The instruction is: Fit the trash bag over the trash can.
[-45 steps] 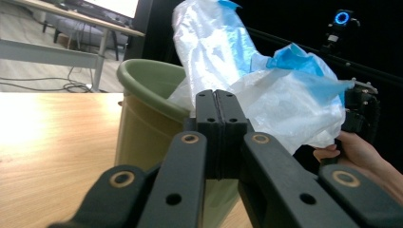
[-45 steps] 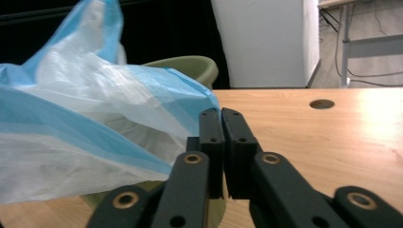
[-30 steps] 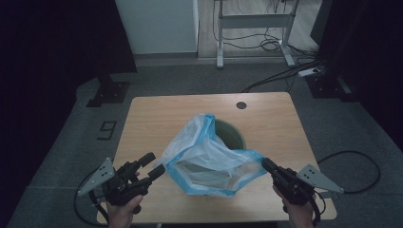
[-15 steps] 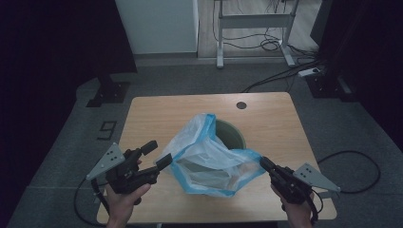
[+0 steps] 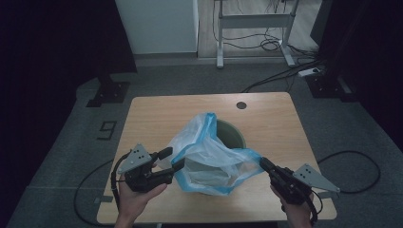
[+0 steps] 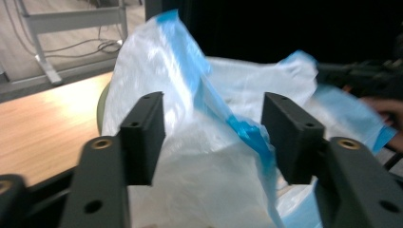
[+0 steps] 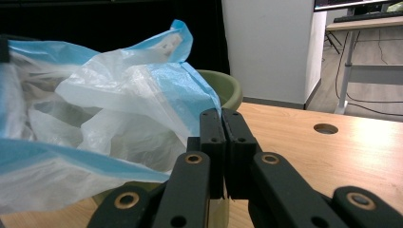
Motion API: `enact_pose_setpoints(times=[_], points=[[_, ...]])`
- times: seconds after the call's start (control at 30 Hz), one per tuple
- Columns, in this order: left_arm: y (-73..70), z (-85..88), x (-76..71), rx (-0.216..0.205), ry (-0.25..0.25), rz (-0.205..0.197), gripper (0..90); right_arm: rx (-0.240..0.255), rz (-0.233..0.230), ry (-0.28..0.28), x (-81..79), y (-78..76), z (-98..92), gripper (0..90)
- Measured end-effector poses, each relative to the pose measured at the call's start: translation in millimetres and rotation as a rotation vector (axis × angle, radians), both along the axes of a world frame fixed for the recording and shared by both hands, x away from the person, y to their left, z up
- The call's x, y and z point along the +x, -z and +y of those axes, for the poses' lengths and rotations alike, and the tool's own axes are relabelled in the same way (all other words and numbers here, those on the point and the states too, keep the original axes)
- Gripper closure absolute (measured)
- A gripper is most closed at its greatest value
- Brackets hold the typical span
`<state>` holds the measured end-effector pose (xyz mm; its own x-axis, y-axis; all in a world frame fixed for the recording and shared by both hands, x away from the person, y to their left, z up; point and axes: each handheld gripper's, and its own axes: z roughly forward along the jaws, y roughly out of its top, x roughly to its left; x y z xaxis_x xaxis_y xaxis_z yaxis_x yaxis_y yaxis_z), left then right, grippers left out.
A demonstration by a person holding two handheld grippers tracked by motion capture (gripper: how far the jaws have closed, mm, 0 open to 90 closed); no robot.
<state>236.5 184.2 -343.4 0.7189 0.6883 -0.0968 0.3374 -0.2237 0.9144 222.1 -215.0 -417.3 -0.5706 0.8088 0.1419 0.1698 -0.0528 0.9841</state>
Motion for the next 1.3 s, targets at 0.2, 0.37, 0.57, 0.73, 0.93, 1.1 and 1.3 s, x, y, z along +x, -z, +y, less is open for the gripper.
enact_pose_setpoints(times=[0.2, 0.37, 0.57, 0.73, 0.93, 1.1, 1.3], points=[[16.9, -1.9, 4.6, 0.041, -0.019, 0.02, 62.6, -0.006, 0.003, -0.009, -4.2, 2.7, 0.7, 86.8], [28.4, 1.1, 10.8, 0.037, -0.035, 0.043, 77.7, -0.015, 0.0, -0.024, -8.2, 1.6, 1.0, 83.6], [34.4, 4.3, 14.8, 0.01, -0.036, 0.04, 85.0, -0.022, -0.067, -0.006, -14.9, -23.2, 2.9, 52.9], [36.0, 3.9, 14.1, 0.007, -0.032, 0.041, 86.0, -0.067, -0.1, -0.032, -5.7, -56.0, 13.4, 46.0], [36.8, 3.2, 14.3, 0.004, -0.034, 0.044, 85.9, -0.144, -0.057, -0.112, 20.2, -69.1, 40.1, 41.0], [36.7, 3.3, 14.5, -0.005, -0.031, 0.045, 85.8, -0.213, 0.003, -0.171, 32.5, -59.4, 60.4, 39.6], [37.8, 3.8, 14.6, -0.005, -0.03, 0.046, 85.9, -0.257, 0.066, -0.17, 36.3, -37.7, 63.3, 48.8]])
